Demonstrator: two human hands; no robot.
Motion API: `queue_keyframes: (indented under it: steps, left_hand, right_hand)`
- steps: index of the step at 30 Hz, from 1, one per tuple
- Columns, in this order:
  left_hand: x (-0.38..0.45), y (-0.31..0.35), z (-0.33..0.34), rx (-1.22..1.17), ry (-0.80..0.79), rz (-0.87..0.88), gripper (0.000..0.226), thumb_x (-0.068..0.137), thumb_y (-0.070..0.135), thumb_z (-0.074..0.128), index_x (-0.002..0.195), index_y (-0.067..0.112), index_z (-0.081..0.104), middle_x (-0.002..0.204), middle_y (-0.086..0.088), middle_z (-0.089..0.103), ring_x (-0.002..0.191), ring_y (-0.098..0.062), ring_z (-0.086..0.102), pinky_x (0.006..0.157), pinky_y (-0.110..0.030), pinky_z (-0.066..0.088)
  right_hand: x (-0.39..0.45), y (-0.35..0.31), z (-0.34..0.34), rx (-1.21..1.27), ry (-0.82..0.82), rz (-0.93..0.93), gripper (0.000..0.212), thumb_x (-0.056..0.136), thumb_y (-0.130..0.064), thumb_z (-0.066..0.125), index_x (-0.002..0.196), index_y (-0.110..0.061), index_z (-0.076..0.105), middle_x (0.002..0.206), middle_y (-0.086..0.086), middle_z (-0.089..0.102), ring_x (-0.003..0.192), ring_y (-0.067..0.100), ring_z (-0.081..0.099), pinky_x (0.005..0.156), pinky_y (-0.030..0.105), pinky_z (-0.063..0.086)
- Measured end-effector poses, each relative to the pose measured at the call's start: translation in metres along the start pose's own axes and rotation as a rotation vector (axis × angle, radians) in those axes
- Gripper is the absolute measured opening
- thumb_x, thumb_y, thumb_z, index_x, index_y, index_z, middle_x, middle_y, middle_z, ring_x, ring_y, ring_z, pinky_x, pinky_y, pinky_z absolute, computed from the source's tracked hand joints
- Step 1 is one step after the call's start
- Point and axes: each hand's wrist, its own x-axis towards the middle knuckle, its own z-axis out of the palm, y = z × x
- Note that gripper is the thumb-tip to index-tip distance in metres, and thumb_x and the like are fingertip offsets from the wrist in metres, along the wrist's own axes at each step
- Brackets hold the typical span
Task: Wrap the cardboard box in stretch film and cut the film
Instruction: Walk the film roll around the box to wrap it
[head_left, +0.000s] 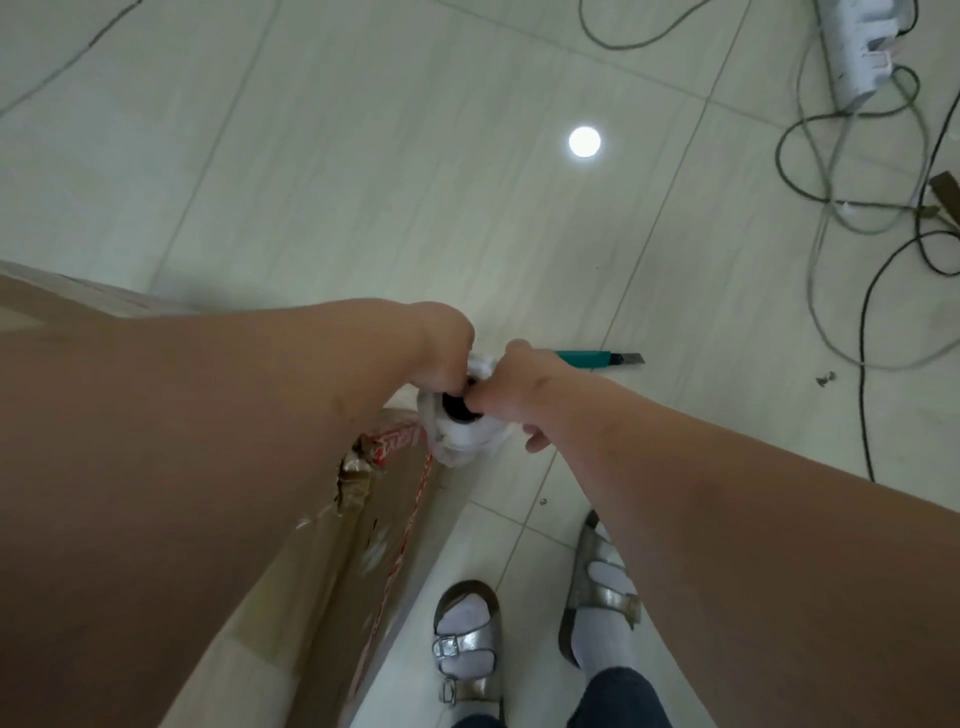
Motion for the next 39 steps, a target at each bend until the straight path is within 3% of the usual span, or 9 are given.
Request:
queue_keyframes:
  steps: [4,9,14,18,23,25,28,35,39]
  left_hand:
    - [-0.002,-0.004,-0.002,-0.214,-0.083,-0.041,0.04,0.086,0.03,0.064,0.121,0.011,0.06,0.104,-0.007,0.065,0.086,-0.02,0.066,0.067,-0.029,0.06]
    - [-0.013,-0.011,-0.001,-0.145,-0.237,-0.058,0.048,0.095,0.046,0.051,0.125,0.01,0.057,0.105,-0.003,0.06,0.1,-0.019,0.054,0.082,-0.026,0.037]
    - [-0.031,-0.004,-0.001,0.075,-0.355,0.041,0.052,0.097,0.051,0.04,0.138,0.019,0.048,0.129,-0.003,0.056,0.121,-0.021,0.051,0.102,-0.034,0.038]
    - [-0.048,0.004,0.003,0.156,-0.352,0.008,0.054,0.099,0.049,0.04,0.14,0.014,0.046,0.133,-0.005,0.052,0.124,-0.023,0.048,0.091,-0.034,0.039]
    - [-0.051,-0.009,0.017,0.165,-0.32,0.025,0.059,0.095,0.056,0.037,0.141,0.022,0.048,0.146,0.001,0.045,0.134,-0.027,0.04,0.108,-0.049,0.037]
    - [-0.053,-0.008,0.018,0.191,-0.341,0.065,0.058,0.095,0.055,0.034,0.14,0.022,0.05,0.146,0.002,0.045,0.135,-0.026,0.04,0.108,-0.05,0.036]
    - [-0.059,-0.003,0.016,0.219,-0.344,0.106,0.055,0.096,0.053,0.033,0.136,0.021,0.053,0.138,0.0,0.052,0.128,-0.025,0.047,0.107,-0.049,0.036]
    - [-0.077,0.011,0.011,0.301,-0.292,0.177,0.037,0.1,0.043,0.039,0.124,0.021,0.057,0.107,-0.001,0.052,0.119,-0.023,0.046,0.112,-0.044,0.023]
    - [-0.078,0.011,0.011,0.299,-0.262,0.209,0.037,0.101,0.039,0.039,0.129,0.02,0.053,0.126,-0.005,0.052,0.121,-0.025,0.044,0.109,-0.043,0.029]
  right_hand:
    - [0.006,-0.006,-0.006,-0.214,0.019,-0.163,0.049,0.086,-0.037,0.061,0.127,-0.018,0.041,0.102,0.007,0.056,0.088,0.028,0.064,0.077,0.037,0.055]
    - [0.01,-0.005,-0.02,-0.208,-0.027,-0.116,0.044,0.091,-0.028,0.055,0.131,-0.017,0.04,0.115,0.01,0.057,0.103,0.032,0.063,0.089,0.042,0.054]
    - [0.021,-0.007,-0.027,-0.014,0.042,0.0,0.029,0.093,-0.014,0.047,0.123,-0.013,0.046,0.113,0.01,0.056,0.103,0.034,0.063,0.092,0.044,0.054]
    - [0.022,-0.012,-0.031,0.305,0.095,0.1,0.023,0.091,-0.012,0.048,0.113,-0.013,0.042,0.102,0.01,0.051,0.091,0.035,0.07,0.082,0.045,0.059]
    - [0.018,-0.026,-0.034,0.532,0.089,0.124,0.047,0.082,-0.017,0.055,0.127,-0.011,0.04,0.115,0.016,0.057,0.098,0.035,0.066,0.084,0.049,0.057]
    - [0.018,-0.035,-0.035,0.579,0.095,0.163,0.05,0.085,-0.016,0.053,0.131,-0.013,0.034,0.101,0.019,0.06,0.091,0.033,0.07,0.083,0.049,0.058]
    - [0.02,-0.051,-0.031,0.595,0.077,0.197,0.052,0.087,-0.015,0.053,0.133,-0.015,0.03,0.078,0.019,0.061,0.08,0.032,0.073,0.08,0.048,0.059]
    - [0.021,-0.084,-0.02,0.556,0.005,0.115,0.055,0.088,-0.018,0.053,0.137,-0.015,0.03,0.093,0.017,0.058,0.07,0.032,0.069,0.08,0.046,0.059]
    - [0.022,-0.097,-0.01,0.424,-0.031,0.061,0.053,0.092,-0.021,0.054,0.138,-0.014,0.03,0.101,0.016,0.058,0.063,0.026,0.064,0.073,0.04,0.059]
